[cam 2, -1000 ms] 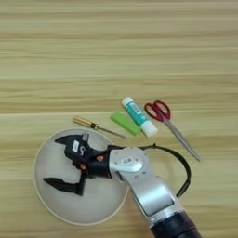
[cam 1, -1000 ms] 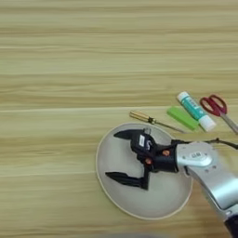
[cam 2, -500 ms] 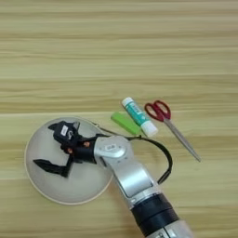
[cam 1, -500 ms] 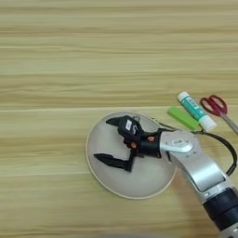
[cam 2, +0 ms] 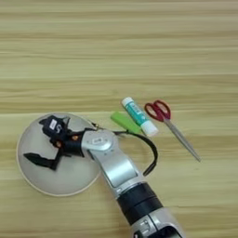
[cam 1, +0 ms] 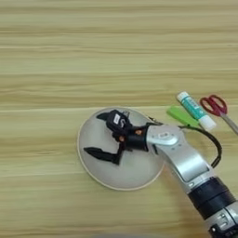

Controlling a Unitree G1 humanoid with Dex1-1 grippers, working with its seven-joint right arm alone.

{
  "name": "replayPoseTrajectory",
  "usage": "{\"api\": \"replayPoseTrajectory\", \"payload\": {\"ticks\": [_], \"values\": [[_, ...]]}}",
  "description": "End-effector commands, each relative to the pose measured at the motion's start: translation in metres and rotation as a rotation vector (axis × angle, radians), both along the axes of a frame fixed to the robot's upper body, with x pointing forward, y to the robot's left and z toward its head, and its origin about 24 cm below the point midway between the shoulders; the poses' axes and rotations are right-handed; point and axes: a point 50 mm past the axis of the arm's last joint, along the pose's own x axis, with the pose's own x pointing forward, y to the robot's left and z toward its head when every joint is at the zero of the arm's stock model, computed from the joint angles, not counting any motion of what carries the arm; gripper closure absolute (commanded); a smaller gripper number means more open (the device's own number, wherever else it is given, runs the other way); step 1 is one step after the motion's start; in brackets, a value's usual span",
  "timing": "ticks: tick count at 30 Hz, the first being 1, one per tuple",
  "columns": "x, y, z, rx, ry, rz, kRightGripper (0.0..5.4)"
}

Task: Move the objects on the table

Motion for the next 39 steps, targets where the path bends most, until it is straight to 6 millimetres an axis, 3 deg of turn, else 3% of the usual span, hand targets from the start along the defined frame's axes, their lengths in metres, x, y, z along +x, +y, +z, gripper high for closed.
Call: {"api": "replayPoseTrajectory", "payload": {"ticks": [1, 14, 18, 27, 39], "values": [[0.014, 0.003, 0.032, 0.052, -0.125, -0.008, 0.04], [0.008, -0.019, 0.087, 0.242, -0.214, -0.063, 0.04], [0.011, -0.035, 0.102, 0.291, -0.254, -0.129, 0.04], [0.026, -0.079, 0.111, 0.309, -0.290, -0.362, 0.04], [0.027, -0.145, 0.101, 0.236, -0.324, -0.646, 0.04]]}}
